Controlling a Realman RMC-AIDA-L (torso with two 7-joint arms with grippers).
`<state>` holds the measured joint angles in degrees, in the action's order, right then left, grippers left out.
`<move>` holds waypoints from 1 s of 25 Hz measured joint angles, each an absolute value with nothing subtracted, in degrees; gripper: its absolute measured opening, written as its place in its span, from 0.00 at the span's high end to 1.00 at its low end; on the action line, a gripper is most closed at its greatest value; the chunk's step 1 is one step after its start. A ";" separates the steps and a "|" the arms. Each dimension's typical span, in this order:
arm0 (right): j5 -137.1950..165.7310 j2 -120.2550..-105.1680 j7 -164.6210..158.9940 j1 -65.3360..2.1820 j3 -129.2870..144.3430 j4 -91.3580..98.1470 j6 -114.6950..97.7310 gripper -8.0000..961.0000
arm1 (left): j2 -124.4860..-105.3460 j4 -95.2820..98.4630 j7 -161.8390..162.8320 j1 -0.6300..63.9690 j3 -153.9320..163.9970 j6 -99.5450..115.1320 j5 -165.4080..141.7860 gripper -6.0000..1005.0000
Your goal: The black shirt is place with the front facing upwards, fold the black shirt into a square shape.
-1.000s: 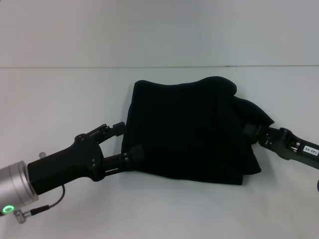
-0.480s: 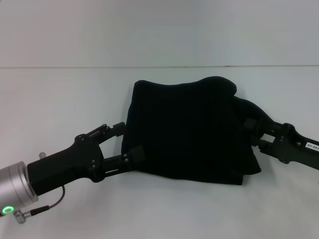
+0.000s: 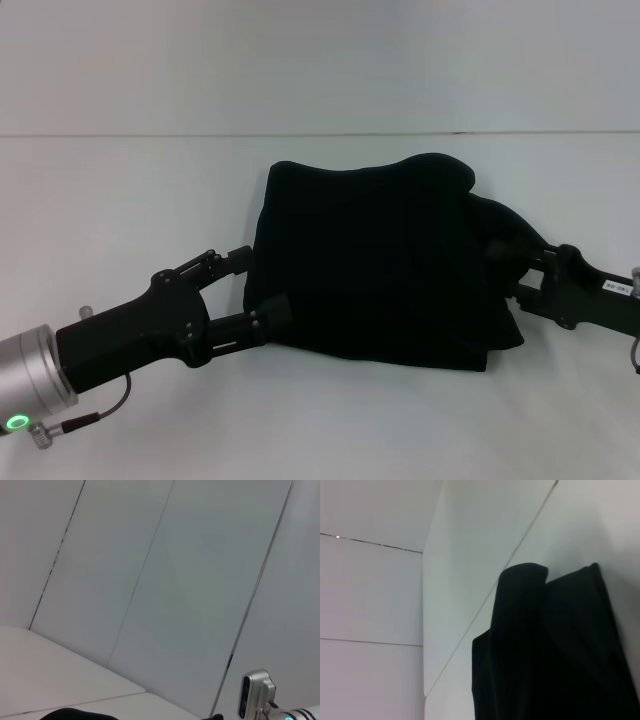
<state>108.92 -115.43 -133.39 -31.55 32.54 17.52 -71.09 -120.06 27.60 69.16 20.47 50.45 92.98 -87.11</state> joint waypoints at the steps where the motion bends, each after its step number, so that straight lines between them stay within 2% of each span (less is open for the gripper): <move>1: 108.93 -115.48 -133.47 -31.81 32.55 17.51 -71.00 0.29 | -120.06 27.60 68.97 20.47 50.45 92.94 -87.11 0.07; 25: 108.54 -115.88 -133.89 -34.68 32.37 17.03 -70.75 0.30 | -120.14 27.60 68.73 20.57 50.45 92.63 -86.85 0.07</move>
